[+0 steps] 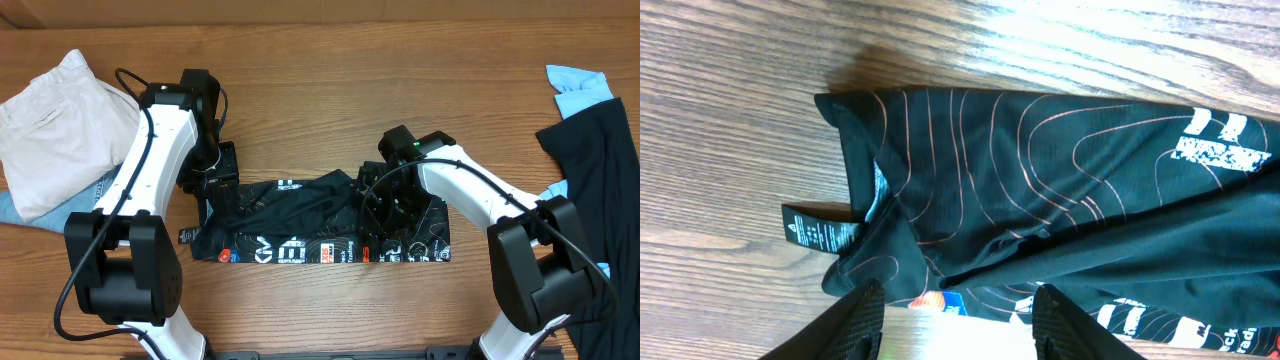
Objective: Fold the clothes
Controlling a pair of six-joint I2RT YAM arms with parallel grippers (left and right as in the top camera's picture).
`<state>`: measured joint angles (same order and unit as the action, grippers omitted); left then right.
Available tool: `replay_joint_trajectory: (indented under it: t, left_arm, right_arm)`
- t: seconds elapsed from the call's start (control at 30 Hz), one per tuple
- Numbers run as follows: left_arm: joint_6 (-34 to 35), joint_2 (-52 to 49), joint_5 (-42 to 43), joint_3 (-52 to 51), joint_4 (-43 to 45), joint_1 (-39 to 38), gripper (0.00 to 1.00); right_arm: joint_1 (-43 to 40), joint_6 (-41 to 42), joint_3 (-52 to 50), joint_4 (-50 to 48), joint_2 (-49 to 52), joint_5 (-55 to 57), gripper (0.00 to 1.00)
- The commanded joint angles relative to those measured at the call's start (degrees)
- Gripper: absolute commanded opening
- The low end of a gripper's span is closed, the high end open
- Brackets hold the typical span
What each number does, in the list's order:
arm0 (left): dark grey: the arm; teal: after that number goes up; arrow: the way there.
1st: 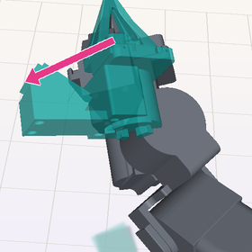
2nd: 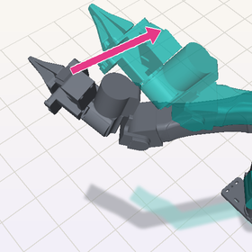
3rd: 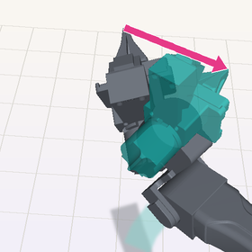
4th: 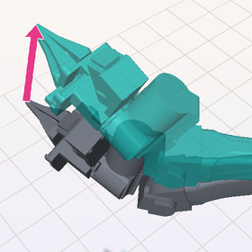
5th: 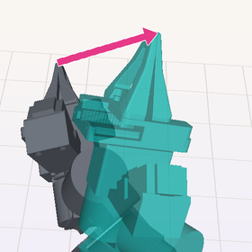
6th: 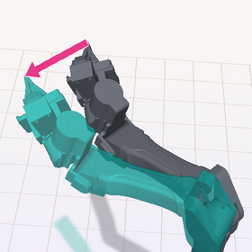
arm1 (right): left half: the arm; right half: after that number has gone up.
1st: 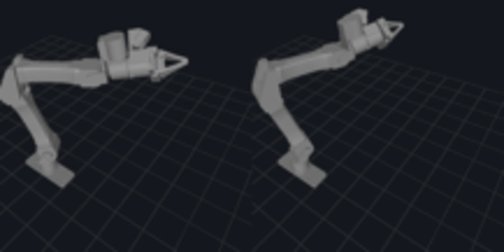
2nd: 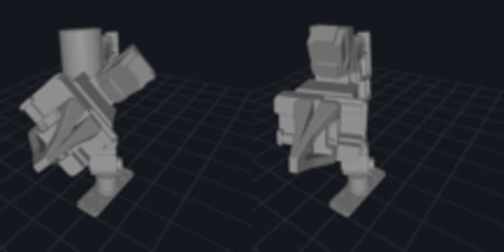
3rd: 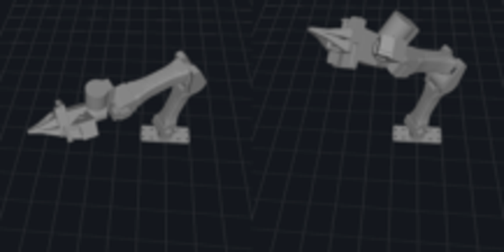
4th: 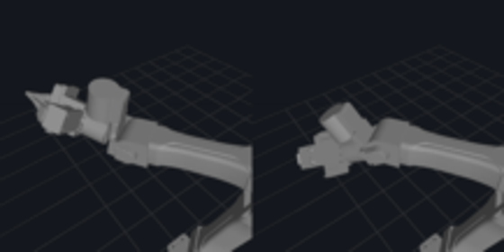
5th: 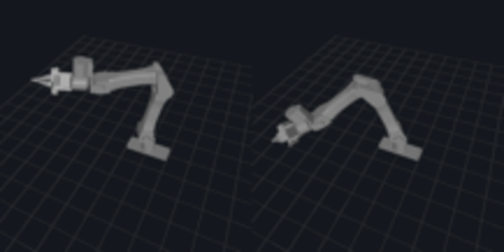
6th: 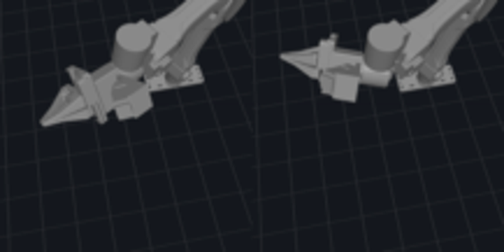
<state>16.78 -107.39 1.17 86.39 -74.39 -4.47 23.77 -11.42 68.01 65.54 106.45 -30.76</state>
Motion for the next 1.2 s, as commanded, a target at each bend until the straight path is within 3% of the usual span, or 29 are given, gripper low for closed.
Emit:
replay_joint_trajectory:
  t: [0.0,0.43,0.63,1.17]
  left_arm:
    - [-0.5,1.2,-0.6,0.3,-0.6,0.0,0.52]
    - [1.9,1.2,-9.4,0.2,-2.8,0.5,0.55]
    - [2.2,1.2,-9.7,-2.7,-2.8,2.2,0.60]
    - [2.2,1.1,-0.2,-23.9,18.2,3.5,0.64]
  right_arm:
    - [0.3,-2.1,0.0,-0.3,0.2,-3.8,0.41]
    - [0.2,7.8,7.6,3.1,0.2,9.7,0.41]
    - [0.2,11.3,8.1,3.4,0.2,14.3,0.45]
    - [0.2,11.3,8.1,3.8,0.2,14.3,0.47]
